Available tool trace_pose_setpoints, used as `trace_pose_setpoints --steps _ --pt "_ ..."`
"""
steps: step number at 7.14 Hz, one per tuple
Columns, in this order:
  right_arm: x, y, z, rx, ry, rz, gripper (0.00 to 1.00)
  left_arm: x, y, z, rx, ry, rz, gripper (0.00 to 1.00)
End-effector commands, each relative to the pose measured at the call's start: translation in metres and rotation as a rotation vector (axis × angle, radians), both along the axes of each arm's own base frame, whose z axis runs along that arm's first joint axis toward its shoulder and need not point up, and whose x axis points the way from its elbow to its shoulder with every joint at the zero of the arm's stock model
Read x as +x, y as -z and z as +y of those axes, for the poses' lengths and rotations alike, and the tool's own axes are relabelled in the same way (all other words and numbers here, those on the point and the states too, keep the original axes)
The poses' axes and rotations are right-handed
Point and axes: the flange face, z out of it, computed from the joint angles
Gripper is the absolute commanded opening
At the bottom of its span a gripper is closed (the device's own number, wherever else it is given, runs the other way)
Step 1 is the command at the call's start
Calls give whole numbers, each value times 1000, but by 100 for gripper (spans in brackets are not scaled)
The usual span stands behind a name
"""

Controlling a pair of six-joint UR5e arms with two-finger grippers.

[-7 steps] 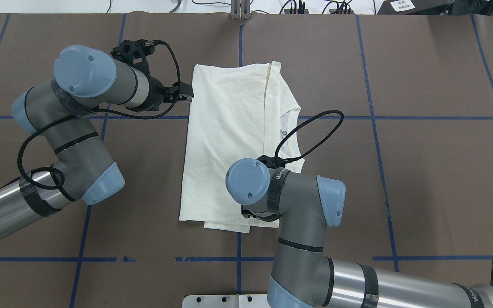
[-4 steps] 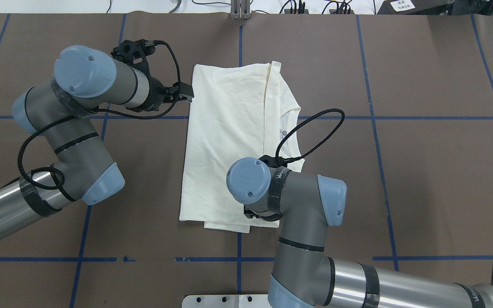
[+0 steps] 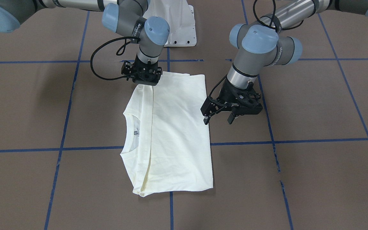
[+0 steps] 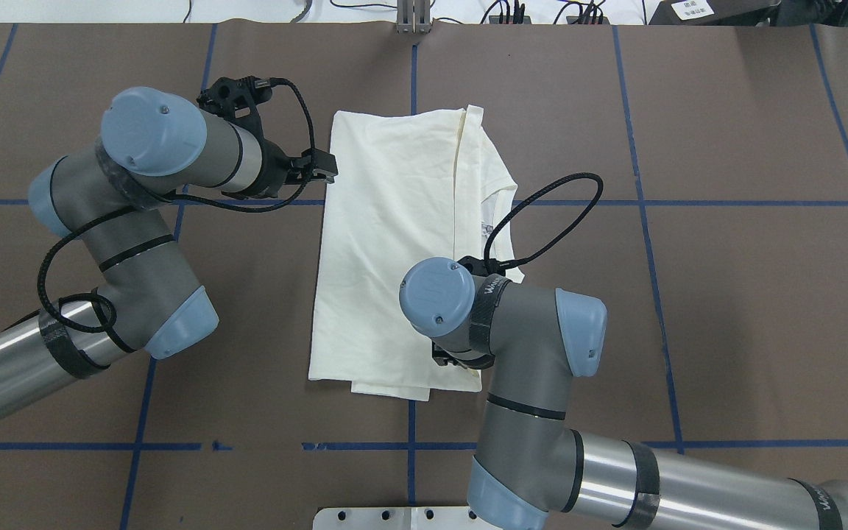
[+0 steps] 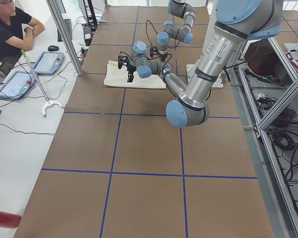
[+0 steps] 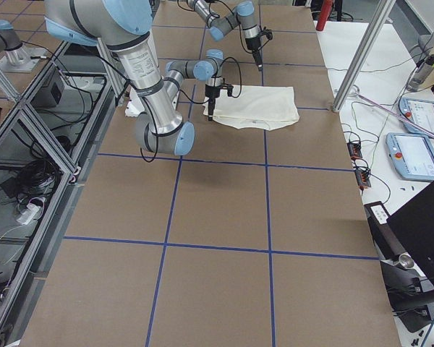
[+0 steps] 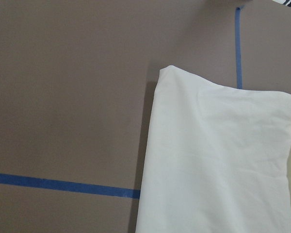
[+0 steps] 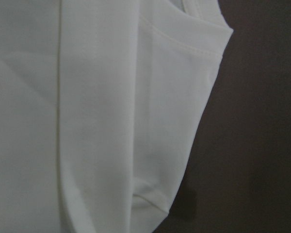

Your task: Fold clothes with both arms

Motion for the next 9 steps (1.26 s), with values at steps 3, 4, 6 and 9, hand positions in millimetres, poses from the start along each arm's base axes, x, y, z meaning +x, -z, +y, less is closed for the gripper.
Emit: trace_pose_setpoints --steps 3,4,6,9 --pt "49 -31 -8 11 -2 14 100 11 1 9 -7 -15 5 100" --pt "64 -49 -2 8 -3 32 100 10 1 9 -6 -15 6 100" --pt "75 -36 -14 16 -20 6 100 10 3 10 -4 -16 7 100" --pt "102 20 -36 87 -29 -140 100 23 -1 23 -53 -17 25 100"
